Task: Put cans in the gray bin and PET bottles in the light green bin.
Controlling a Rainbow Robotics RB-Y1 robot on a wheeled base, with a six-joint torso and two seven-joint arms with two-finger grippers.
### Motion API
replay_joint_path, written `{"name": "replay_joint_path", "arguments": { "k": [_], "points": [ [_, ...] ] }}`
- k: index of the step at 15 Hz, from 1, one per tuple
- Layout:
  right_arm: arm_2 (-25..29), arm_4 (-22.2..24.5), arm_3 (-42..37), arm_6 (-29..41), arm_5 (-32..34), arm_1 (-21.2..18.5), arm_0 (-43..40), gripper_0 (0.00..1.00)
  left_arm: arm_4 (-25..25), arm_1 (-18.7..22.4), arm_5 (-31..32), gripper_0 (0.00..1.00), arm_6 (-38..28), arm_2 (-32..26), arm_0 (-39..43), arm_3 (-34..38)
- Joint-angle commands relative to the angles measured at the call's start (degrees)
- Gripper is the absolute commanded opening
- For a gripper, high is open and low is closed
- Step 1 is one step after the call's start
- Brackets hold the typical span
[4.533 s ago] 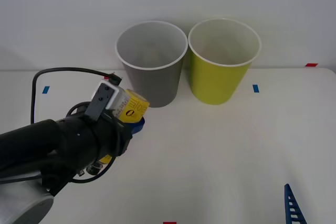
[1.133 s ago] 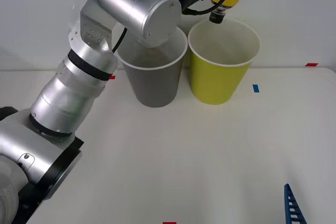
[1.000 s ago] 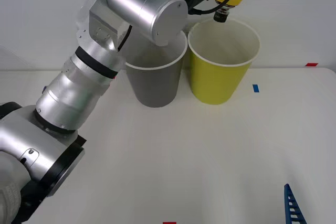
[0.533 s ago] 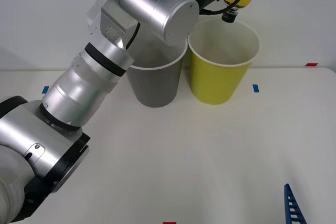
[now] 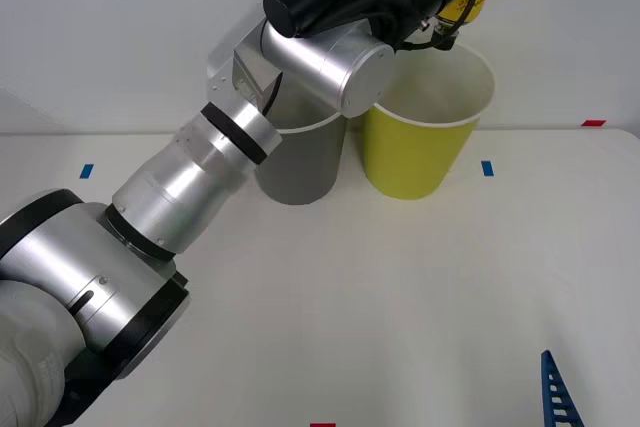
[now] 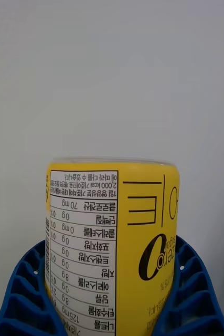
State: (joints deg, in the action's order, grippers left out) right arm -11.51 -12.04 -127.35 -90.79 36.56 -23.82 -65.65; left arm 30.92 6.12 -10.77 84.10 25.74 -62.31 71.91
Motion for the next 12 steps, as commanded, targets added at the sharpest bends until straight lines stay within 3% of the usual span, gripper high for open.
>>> {"name": "replay_joint_path", "arguments": {
  "k": [1,12],
  "points": [
    [0.00,0.00,0.00,0.00,0.00,0.00,0.00,1.00,-0.86,0.04,1.45,0.00,0.89,0.02,0.00,-1.42],
    [0.00,0.00,0.00,0.00,0.00,0.00,0.00,1.00,-2.97,-0.58,4.88,0.00,2.12,0.10,0.00,-1.68]
  ]
}}
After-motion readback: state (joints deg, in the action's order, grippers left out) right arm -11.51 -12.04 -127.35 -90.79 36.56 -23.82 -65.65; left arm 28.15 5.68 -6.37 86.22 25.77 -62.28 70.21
